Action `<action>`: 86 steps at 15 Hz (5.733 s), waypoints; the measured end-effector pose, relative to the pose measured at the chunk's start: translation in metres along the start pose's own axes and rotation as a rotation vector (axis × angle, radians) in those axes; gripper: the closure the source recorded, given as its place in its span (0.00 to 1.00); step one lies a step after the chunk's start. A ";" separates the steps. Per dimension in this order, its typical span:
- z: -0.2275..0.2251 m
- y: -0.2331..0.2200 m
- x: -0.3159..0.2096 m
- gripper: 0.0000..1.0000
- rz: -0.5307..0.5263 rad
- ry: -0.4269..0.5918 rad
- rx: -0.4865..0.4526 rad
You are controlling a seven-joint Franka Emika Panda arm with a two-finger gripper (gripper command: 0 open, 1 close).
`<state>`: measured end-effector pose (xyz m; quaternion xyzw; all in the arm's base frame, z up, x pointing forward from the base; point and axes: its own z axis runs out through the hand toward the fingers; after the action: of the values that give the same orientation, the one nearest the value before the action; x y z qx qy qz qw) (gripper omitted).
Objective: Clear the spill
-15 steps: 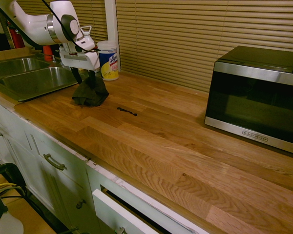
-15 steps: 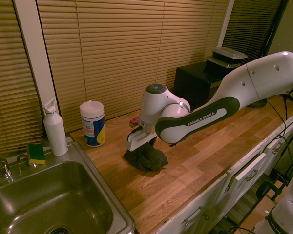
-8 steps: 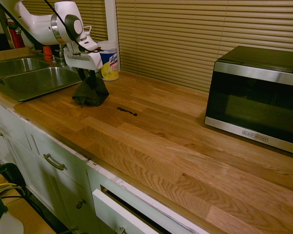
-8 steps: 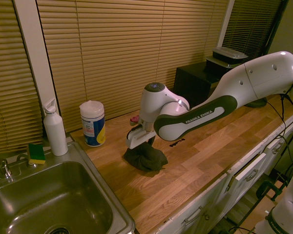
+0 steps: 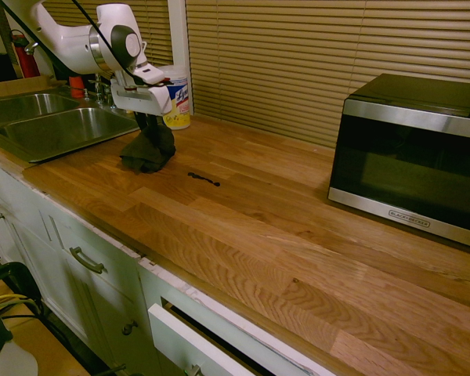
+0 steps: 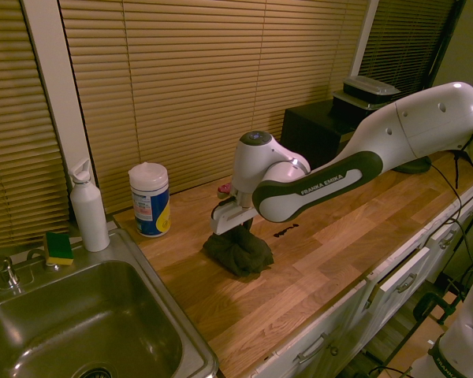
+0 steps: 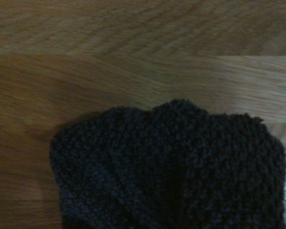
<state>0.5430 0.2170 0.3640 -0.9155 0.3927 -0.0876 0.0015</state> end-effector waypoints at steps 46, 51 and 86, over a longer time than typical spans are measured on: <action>-0.019 0.091 0.073 1.00 0.200 0.029 -0.021; -0.027 0.077 0.059 1.00 0.182 0.026 -0.033; -0.072 -0.030 -0.034 0.00 0.106 0.109 -0.008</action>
<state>0.5300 0.2665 0.4321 -0.8872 0.4405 -0.1356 -0.0188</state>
